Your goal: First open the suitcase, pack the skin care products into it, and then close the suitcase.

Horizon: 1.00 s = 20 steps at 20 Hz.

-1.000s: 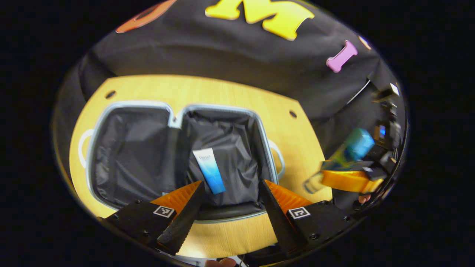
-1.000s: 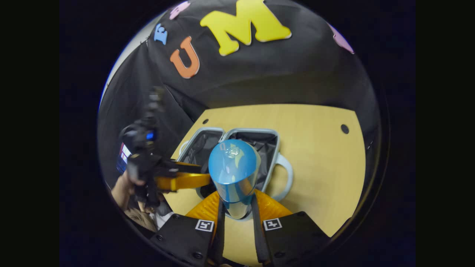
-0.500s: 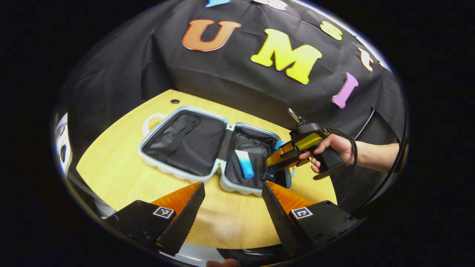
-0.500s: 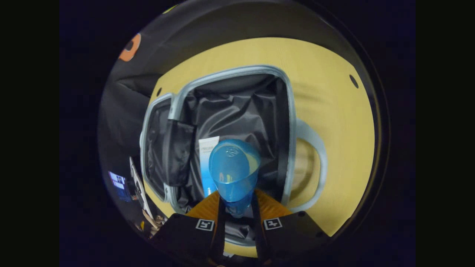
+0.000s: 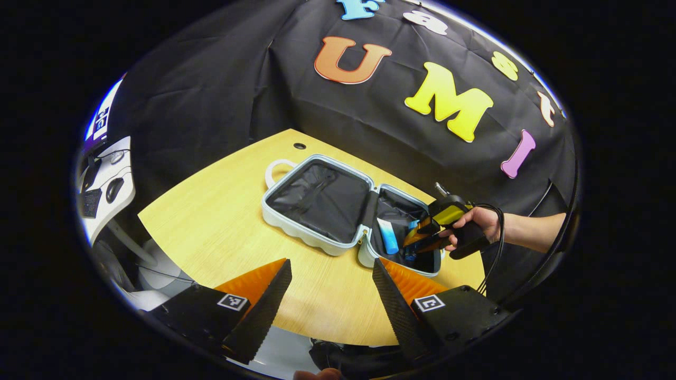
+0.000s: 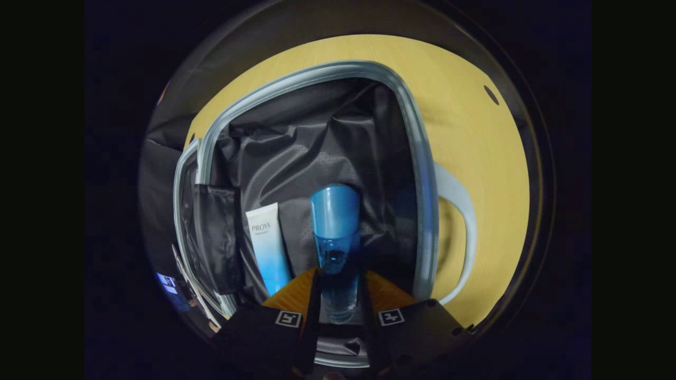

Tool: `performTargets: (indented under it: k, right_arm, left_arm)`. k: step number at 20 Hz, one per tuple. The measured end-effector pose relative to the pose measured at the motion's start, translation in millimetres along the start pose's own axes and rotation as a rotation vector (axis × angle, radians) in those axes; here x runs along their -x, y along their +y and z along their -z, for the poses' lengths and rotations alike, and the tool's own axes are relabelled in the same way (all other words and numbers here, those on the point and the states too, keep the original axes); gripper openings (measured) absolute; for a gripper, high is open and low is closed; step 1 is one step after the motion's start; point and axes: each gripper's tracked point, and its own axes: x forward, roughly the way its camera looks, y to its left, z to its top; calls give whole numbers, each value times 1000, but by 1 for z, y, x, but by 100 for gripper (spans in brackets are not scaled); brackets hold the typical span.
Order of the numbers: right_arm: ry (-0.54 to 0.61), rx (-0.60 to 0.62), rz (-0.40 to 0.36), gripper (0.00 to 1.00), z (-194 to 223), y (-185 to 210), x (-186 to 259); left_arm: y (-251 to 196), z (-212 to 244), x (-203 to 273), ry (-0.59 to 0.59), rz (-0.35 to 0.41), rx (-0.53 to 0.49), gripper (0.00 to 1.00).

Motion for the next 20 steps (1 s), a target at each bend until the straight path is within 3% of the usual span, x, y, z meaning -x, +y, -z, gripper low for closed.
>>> performTargets:
  k: [4,5,8,9,15,18,20]
  right_arm:
    - [-17,-2,-8,40,1,2,9]
    - [-20,-2,-8,37,4,0,14]
    - [-63,16,-58,46,16,1,36]
    - [-86,30,-68,53,20,-1,47]
    - [-393,247,-164,58,35,-22,129]
    - [-531,340,-184,53,48,-49,164]
    - [-620,346,-179,57,46,-64,186]
  left_arm:
    - [-1,-2,-5,0,5,-3,99]
    - [-1,-5,-7,-6,10,0,98]
    - [-2,-24,-17,-66,77,21,99]
    - [3,-33,-24,-80,90,43,99]
    - [72,-104,-98,-145,144,170,98]
    - [107,-124,-156,-115,139,280,98]
    - [128,-116,-196,-58,104,296,97]
